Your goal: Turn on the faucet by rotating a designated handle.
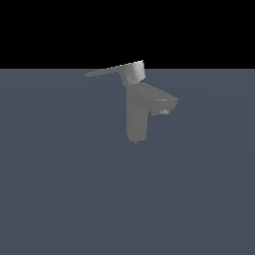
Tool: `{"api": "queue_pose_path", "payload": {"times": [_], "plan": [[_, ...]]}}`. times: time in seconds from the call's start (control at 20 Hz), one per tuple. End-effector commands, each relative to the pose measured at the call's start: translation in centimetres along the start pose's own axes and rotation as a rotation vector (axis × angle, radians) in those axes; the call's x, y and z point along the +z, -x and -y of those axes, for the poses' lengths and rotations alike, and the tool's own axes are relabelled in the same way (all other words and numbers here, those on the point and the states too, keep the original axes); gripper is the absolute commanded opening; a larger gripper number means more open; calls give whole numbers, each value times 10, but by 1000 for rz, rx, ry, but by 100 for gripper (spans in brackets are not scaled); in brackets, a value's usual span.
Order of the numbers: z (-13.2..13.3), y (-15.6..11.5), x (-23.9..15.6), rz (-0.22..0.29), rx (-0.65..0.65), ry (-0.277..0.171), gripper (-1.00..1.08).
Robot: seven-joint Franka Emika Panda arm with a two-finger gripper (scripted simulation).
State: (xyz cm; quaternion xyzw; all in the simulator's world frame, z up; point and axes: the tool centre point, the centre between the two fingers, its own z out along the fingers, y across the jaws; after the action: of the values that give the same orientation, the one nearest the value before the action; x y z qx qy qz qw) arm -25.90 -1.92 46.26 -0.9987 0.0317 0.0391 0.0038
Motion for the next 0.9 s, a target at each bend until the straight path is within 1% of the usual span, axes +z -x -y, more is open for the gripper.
{"api": "queue_pose_path", "payload": {"times": [0.0,0.15,0.35,0.45,0.85], "plan": [[0,0,0,0,0,0,-100],[2,0,0,3,-3,9,-100],[9,0,1,12,-17,39,-100],[11,1,1,14,-23,47,-100],[12,-4,1,15,-2,41,-100]]}}
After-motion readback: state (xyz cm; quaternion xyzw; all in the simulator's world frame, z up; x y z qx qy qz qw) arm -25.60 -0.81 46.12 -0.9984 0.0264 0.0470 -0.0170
